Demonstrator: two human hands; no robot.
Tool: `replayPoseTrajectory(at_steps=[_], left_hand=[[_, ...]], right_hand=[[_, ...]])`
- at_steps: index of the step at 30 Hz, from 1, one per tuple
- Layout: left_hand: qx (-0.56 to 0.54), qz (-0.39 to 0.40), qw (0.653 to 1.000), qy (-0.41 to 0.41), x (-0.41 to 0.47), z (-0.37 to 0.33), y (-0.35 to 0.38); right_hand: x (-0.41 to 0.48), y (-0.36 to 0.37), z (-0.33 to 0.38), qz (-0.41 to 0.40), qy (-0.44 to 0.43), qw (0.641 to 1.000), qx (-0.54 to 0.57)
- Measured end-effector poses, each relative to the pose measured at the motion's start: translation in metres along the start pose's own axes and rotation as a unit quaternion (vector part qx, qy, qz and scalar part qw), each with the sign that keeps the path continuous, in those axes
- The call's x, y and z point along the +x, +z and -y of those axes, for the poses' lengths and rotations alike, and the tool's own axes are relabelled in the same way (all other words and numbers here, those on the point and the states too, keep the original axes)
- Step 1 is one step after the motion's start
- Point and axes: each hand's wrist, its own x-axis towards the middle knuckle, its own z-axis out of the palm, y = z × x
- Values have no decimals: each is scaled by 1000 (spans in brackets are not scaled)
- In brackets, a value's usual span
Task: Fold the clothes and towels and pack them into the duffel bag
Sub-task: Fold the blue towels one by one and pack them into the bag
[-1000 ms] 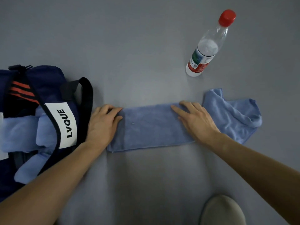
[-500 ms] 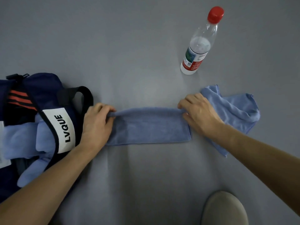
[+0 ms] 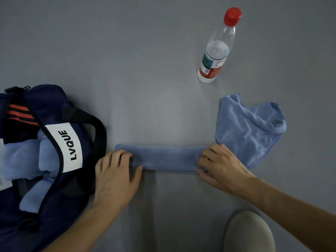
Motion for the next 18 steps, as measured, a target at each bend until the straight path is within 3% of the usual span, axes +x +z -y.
replayPoseTrajectory(at_steps=[4,8,10,13,16,18], left_hand=[[-89,0,994,-56,-5,-51,13],[-132,71,981,-123,11,-74,48],[-95,48,992,-61,26,-67,57],[-37,39,992,118,58,-44,60],[8,39,967,253,97,-30,52],[38,1,962,271,114,-34,48]], right_hand=[[16,9,-2,-12,-31,999,12],[17,31,-3,106,-43,993,-2],[18,34,-2,95,-20,995,-1],[16,31,3,61,-9,998,15],[5,25,21,112,18,992,59],[-2,26,37,148,35,983,106]])
